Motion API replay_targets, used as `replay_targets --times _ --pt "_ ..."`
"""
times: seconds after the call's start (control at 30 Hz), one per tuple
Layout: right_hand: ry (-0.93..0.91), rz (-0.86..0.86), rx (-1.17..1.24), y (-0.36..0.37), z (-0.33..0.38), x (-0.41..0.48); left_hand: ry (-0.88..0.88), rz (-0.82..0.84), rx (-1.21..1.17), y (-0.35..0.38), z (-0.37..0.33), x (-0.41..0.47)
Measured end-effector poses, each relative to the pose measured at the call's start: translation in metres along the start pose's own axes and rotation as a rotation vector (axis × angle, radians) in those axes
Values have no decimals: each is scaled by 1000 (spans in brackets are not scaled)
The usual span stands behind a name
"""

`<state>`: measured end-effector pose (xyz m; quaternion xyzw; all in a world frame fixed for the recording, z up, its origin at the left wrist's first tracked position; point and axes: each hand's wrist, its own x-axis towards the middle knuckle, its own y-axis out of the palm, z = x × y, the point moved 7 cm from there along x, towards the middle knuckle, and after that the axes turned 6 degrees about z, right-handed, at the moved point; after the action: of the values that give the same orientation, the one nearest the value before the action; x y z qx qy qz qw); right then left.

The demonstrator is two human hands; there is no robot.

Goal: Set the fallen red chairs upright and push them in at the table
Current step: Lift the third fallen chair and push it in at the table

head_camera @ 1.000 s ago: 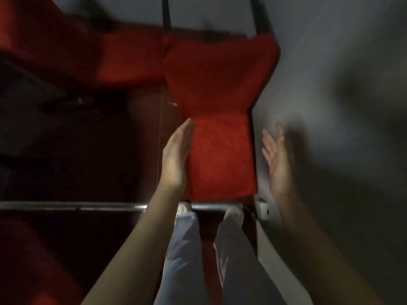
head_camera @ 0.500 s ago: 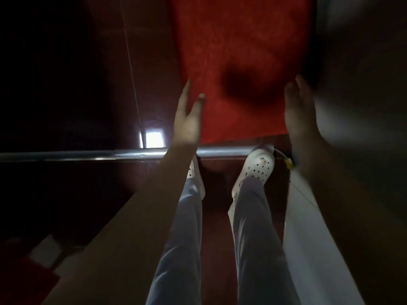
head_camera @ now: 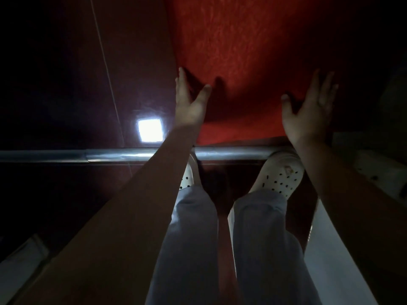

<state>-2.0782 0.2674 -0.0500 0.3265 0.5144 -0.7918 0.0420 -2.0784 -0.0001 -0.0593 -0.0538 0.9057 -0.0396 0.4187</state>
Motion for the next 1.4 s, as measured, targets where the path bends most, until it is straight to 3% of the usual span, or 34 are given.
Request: replay_targets --times 0.13,0.37,0.63,0.87,1.0,1.4 --pt "35 -39 -35 11 1 4 -49 -61 -61 -3 16 13" --pt "59 -113 -61 18 2 4 -287 -167 -68 -8 48 28" --pt "57 -138 -59 19 0 4 -322 -183 26 -12 50 38" --pt "93 -133 -9 18 5 3 -265 -159 138 -19 49 44" --pt "76 -97 1 16 14 -3 -294 -121 324 -23 43 44" --pt "13 -123 -49 -25 48 -47 -146 -166 495 -36 -28 -1"
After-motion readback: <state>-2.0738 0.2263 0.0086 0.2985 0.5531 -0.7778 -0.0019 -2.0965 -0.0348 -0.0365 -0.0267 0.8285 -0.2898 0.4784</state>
